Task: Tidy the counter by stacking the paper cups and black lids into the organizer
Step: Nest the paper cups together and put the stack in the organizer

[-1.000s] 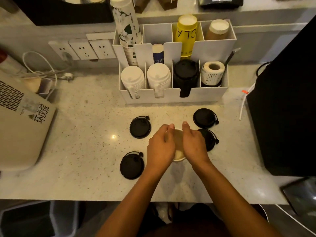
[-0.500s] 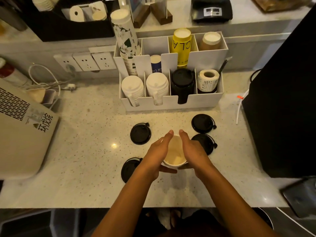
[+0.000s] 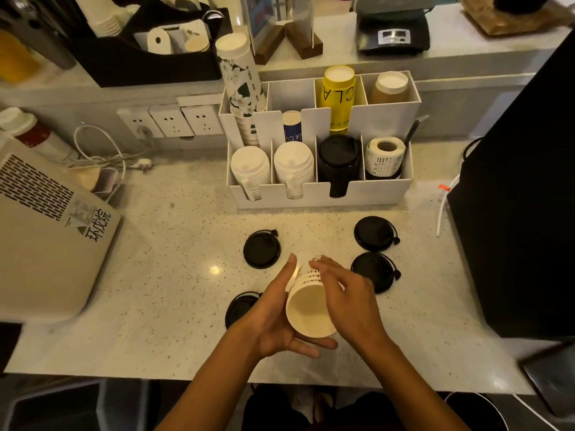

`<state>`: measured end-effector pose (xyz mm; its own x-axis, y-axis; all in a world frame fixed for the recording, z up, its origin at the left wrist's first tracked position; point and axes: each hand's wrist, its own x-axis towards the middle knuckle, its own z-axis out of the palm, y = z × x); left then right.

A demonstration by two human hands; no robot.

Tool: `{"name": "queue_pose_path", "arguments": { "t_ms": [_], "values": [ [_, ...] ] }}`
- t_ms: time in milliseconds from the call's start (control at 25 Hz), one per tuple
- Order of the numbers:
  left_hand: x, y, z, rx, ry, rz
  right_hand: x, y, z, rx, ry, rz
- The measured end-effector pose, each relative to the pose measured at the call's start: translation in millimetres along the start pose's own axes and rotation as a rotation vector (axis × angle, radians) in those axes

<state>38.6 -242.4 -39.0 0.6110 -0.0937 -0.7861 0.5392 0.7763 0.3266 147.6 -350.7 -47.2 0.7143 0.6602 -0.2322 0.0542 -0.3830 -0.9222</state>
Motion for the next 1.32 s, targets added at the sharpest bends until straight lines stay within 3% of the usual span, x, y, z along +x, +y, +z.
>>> {"name": "queue_pose_path", "arguments": {
  "t_ms": [120,280,360,480,720,920,1320],
  "values": [
    [0.7,-5.1,-0.6,-0.001,0.006,0.12,-4.7,-4.3,0.5,0.132,-0.094,-0.023],
    [-0.5,-9.8,0.9,-0.1,0.084,0.315,5.2,-14.6,1.5,0.189,-0.173,0.279],
    [-1.1,-8.1,3.4,-0.122,0.099,0.412,9.8,-18.6,2.1,0.187,-0.186,0.311],
    [-3.4,-2.4,5.3,-0.034,0.118,0.484,12.8,-22.8,3.3,0.152,-0.167,0.236],
    [-10.5,14.7,14.0,0.283,0.331,0.557,17.3,-35.6,3.5,0.091,-0.081,0.019],
    [-15.9,33.1,20.9,0.231,0.372,0.624,27.1,-35.2,5.9,0.054,-0.08,0.006],
    [-38.4,69.1,15.1,0.251,0.396,0.711,45.0,-64.2,20.6,0.281,-0.067,-0.062]
  ]
}}
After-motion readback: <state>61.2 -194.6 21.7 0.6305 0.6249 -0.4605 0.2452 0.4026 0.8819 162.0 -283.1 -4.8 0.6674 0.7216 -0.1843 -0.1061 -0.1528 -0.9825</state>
